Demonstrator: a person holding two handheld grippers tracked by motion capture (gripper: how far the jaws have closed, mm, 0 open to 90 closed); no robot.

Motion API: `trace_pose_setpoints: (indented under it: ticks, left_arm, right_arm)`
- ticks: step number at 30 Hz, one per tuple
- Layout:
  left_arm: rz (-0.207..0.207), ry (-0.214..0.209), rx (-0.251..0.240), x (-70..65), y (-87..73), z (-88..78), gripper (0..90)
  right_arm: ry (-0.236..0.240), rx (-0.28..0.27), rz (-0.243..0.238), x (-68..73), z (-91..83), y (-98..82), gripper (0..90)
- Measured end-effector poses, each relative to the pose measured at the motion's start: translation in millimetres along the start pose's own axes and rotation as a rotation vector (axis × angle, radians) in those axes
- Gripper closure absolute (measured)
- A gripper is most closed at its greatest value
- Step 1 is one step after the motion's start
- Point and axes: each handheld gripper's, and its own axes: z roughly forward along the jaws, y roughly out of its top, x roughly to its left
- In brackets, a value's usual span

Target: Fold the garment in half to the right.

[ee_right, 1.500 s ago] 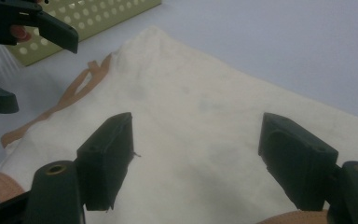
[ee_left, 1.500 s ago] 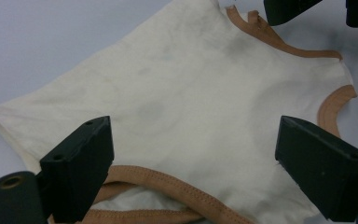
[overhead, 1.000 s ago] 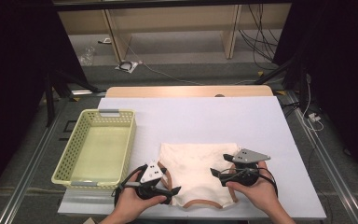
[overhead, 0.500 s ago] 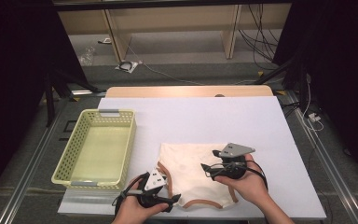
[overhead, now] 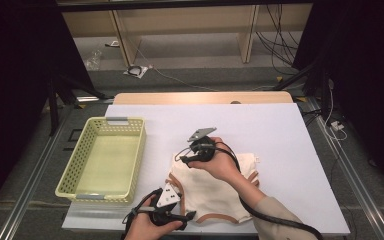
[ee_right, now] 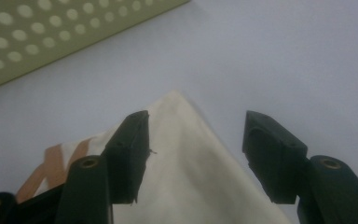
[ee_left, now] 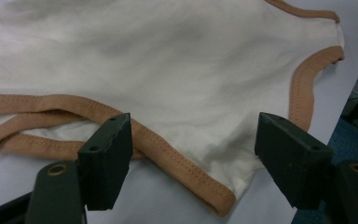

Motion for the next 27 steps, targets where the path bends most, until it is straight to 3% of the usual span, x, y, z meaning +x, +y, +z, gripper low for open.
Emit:
trace_pose_setpoints:
  ticks: [5, 11, 16, 22, 27]
  left_arm:
    - [-0.005, -0.003, 0.008, -0.1, -1.0, 0.7, 28.1]
    - [-0.027, 0.000, 0.019, 1.0, -1.3, -0.5, 30.9]
    - [-0.038, 0.020, 0.031, 2.0, -1.6, -0.7, 30.8]
    - [-0.049, 0.055, 0.056, 3.3, -3.2, 1.9, 24.5]
    - [-0.045, 0.064, 0.052, 0.8, -2.1, 7.1, 23.5]
  right_arm:
    - [0.010, 0.060, -0.010, -5.1, 32.6, 13.7, 45.3]
    - [0.027, 0.121, -0.013, -2.1, 55.0, 18.3, 51.5]
    - [0.025, 0.147, -0.034, -2.2, 59.0, 17.7, 57.8]
    - [0.041, 0.164, -0.066, 3.3, 58.4, 18.3, 74.9]
    - [0.036, 0.200, -0.085, 9.5, 59.2, 22.6, 83.7]
